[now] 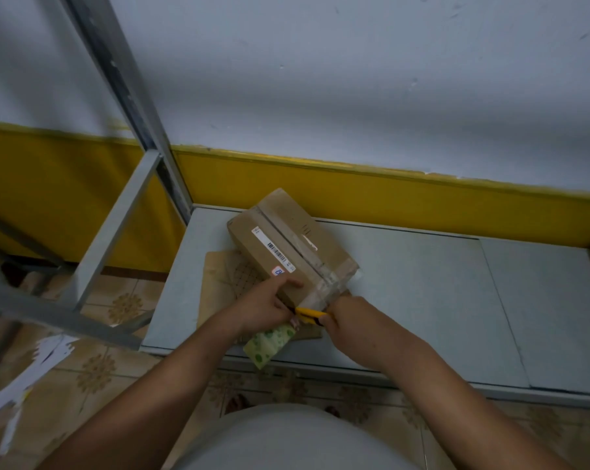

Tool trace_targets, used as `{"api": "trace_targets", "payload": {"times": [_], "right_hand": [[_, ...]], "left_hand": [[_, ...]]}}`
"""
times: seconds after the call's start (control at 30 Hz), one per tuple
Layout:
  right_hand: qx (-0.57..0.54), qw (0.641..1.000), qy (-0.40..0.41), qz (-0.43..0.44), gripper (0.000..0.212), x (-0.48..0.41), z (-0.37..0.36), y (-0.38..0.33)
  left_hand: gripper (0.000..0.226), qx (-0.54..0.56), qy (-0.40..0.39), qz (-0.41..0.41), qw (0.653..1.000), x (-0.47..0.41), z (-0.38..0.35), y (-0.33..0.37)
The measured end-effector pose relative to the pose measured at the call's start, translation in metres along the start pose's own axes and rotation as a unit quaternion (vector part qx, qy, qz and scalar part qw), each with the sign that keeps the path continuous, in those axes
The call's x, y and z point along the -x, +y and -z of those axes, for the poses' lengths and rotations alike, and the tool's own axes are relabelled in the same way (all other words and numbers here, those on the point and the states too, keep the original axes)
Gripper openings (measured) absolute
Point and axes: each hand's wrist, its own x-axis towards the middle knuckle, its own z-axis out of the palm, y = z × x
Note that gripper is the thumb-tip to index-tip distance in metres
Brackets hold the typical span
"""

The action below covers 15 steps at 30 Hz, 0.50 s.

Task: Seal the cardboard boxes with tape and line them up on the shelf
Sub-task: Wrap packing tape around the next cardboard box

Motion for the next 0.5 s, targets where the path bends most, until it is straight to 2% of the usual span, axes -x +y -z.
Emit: {"api": "trace_targets", "payload": {"times": [0.13,0.3,0.5], "right_hand": [[-0.029,1.000,0.006,0.007,0.040,0.011,-0.007,0.006],[-0.036,0.999,0.019,-0.001,0.038,0.020,-0.020,0.019],[-0.104,0.994,0.035,-0.011,0.034,0.031,-0.034,0.034]], "left_hand": [[0.060,-0.031,-0.001,0.002,1.000,0.000,0.003,-0.002],[0.062,-0.053,0.013,-0.005,0.998,-0.003,0.005,-0.007],[0.062,-0.058,0.003,-0.008,0.998,-0.004,0.001,-0.005]]}}
